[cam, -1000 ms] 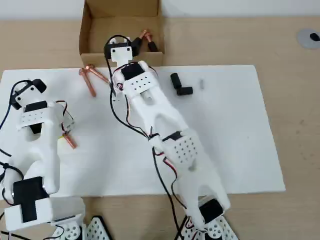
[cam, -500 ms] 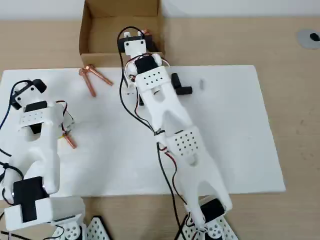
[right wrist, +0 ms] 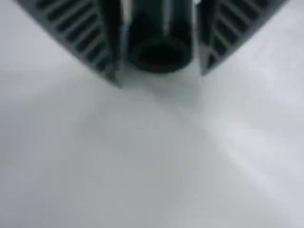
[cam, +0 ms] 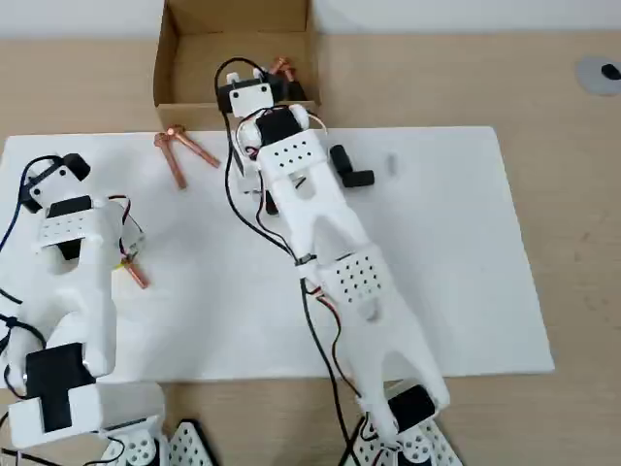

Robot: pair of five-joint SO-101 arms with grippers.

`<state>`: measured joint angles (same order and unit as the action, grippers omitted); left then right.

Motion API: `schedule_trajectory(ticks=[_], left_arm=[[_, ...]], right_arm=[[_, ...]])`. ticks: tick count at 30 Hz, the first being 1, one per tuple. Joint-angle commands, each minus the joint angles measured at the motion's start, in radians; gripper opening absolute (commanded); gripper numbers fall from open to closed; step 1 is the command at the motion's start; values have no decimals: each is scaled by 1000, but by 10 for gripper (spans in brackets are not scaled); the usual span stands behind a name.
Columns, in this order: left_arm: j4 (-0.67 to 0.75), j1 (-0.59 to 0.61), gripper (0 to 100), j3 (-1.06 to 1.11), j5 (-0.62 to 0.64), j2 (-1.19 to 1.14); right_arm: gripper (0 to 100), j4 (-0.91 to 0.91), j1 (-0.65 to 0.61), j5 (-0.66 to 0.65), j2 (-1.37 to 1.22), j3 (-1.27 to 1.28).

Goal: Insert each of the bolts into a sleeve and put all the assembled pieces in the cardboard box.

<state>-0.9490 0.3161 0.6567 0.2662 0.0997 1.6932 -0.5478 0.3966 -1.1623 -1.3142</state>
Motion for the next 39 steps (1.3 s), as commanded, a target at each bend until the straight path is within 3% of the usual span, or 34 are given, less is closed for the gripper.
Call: schedule_trajectory(ticks=[1,4,16,25,30,39], left_arm=[[-8,9,10,-5,8,8],[-8,11,9,-5,8,8],[-43,15,9,-6,3,8],[-55,15,9,-9,2,8],[-58,15,10,-77,3,10],[-296,-46,10,-330,9,182]], right_arm=[[270,44,-16,-9,8,-85],[309,68,-24,-9,8,-131],[306,95,-45,-6,8,-134],[200,95,-58,-3,2,-131],[193,95,-56,-3,8,-67],[193,95,-58,-3,10,-58]])
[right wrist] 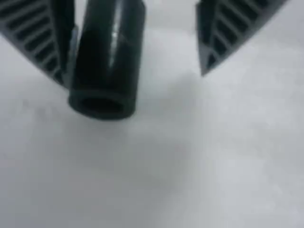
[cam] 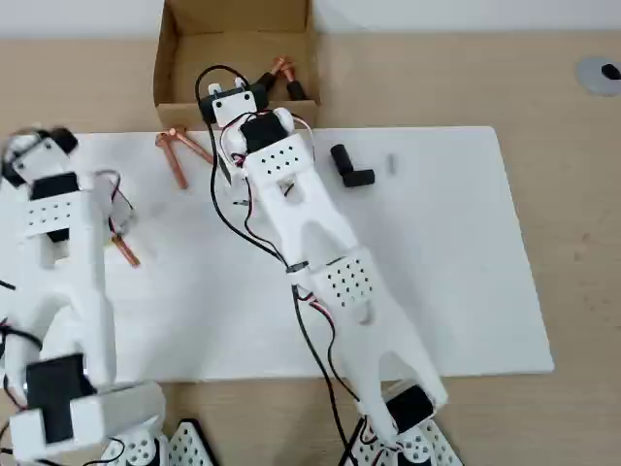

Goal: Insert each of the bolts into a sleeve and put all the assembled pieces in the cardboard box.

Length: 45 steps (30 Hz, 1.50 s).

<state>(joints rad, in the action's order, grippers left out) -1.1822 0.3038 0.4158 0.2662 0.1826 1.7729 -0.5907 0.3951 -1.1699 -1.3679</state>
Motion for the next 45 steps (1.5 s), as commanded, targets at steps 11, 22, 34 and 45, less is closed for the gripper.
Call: schedule_trajectory(ticks=[11,22,34,45], left_arm=[[-135,-38,10,57,-12,268],[-98,-38,12,157,-57,337],[-63,-32,12,161,-94,337],[-63,-35,12,160,-92,337]], right_arm=[[193,15,-15,-2,18,1],[193,17,-10,-3,19,15],[193,9,12,-2,288,352],[192,-3,47,-9,243,351]])
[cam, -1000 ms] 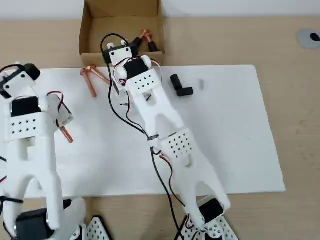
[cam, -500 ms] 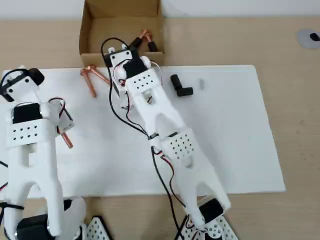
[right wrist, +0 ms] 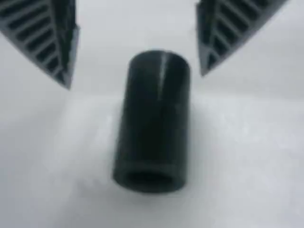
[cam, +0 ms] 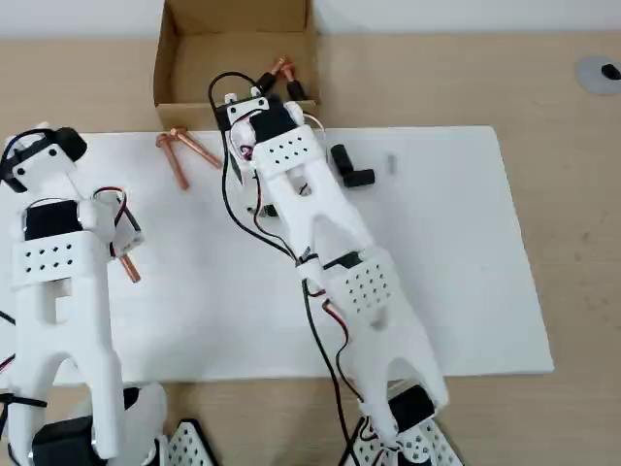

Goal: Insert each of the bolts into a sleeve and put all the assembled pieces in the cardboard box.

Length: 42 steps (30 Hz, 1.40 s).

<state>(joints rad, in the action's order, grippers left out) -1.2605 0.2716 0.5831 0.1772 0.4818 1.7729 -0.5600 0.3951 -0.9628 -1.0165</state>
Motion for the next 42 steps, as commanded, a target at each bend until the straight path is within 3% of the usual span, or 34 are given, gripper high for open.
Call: schedule_trajectory(ticks=[1,27,42], left_arm=[[15,-3,12,-8,-3,38],[11,-3,10,-5,-2,38],[9,-3,11,-5,-2,38]], right_arm=[[192,-8,12,-9,36,-1],[192,-84,-10,-164,24,-1],[192,-86,-13,-132,2,-1]])
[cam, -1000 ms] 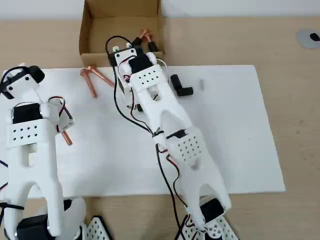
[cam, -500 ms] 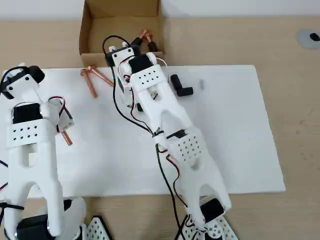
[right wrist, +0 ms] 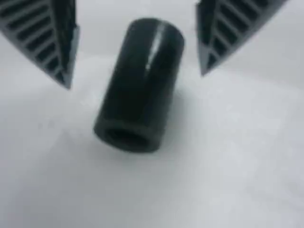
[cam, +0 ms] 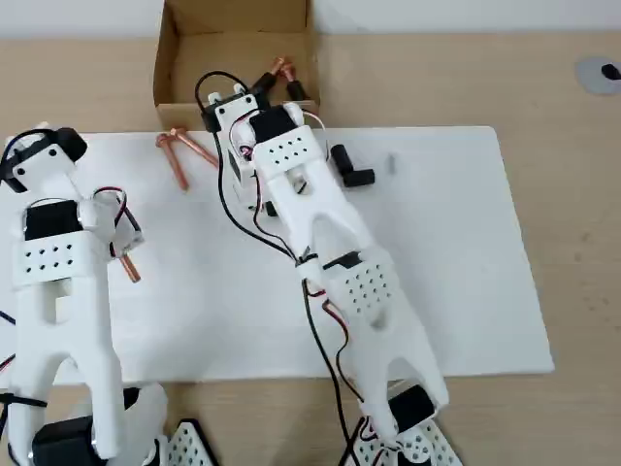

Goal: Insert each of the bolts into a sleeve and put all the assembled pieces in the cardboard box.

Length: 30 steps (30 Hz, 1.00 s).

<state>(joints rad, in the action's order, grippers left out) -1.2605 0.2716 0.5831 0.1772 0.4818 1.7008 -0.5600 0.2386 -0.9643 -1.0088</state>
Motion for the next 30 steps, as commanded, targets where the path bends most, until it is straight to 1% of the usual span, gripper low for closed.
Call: schedule_trajectory(ticks=[1,12,15,17,21,24,30], left_arm=[[9,-3,11,-5,-2,38],[9,-3,12,-5,-3,38],[9,-3,12,-5,-3,38],[9,-3,12,-5,-5,38],[8,-3,12,-5,-5,38],[8,-3,12,-5,-3,38],[8,-3,12,-5,-6,38]], right_arm=[[192,-14,-12,34,-8,-8],[192,-26,-5,35,-48,-12],[191,-25,-4,35,-53,-51],[164,-25,-4,35,-53,-82],[17,-26,-4,32,-53,-140],[12,-20,-4,0,-53,-153],[9,-18,-2,0,-53,-154]])
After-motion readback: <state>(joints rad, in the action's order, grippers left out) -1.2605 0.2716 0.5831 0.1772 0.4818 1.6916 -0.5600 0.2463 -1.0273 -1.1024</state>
